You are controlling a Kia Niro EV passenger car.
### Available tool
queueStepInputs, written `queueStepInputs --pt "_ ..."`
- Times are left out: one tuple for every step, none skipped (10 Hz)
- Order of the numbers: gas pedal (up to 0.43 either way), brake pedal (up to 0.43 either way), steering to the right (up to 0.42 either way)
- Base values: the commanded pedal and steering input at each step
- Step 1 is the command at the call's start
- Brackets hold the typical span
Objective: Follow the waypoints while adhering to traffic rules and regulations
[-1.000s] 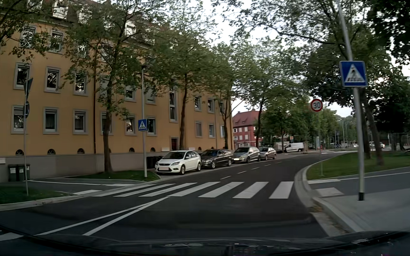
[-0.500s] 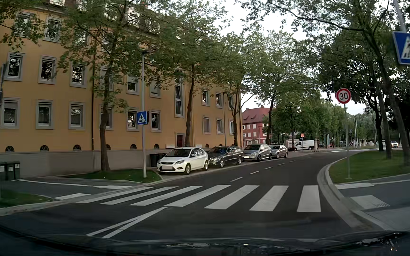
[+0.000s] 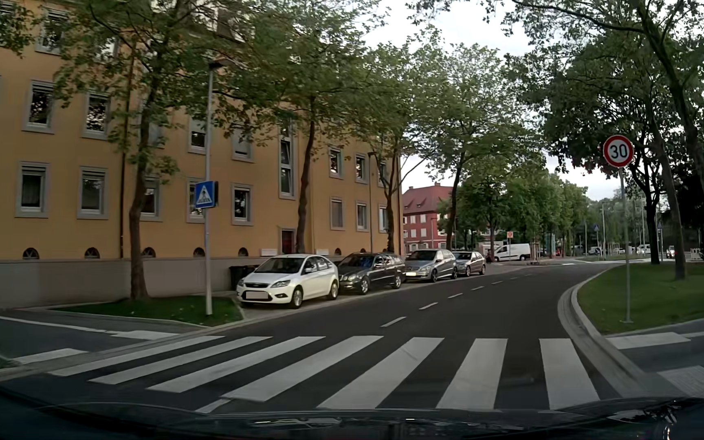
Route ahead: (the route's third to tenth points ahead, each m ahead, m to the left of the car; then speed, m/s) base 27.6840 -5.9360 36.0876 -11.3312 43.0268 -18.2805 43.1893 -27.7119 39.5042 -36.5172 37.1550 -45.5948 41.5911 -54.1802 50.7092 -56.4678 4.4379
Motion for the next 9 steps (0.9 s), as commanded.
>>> queueStepInputs --pt "0.150 0.000 0.135" --pt "0.150 0.000 0.144" --pt "0.150 0.000 0.149" --pt "0.150 0.000 0.151" --pt "0.157 0.000 0.154" --pt "0.157 0.000 0.156" --pt "0.157 0.000 0.158" --pt "0.157 0.000 0.159" --pt "0.157 0.000 0.159"
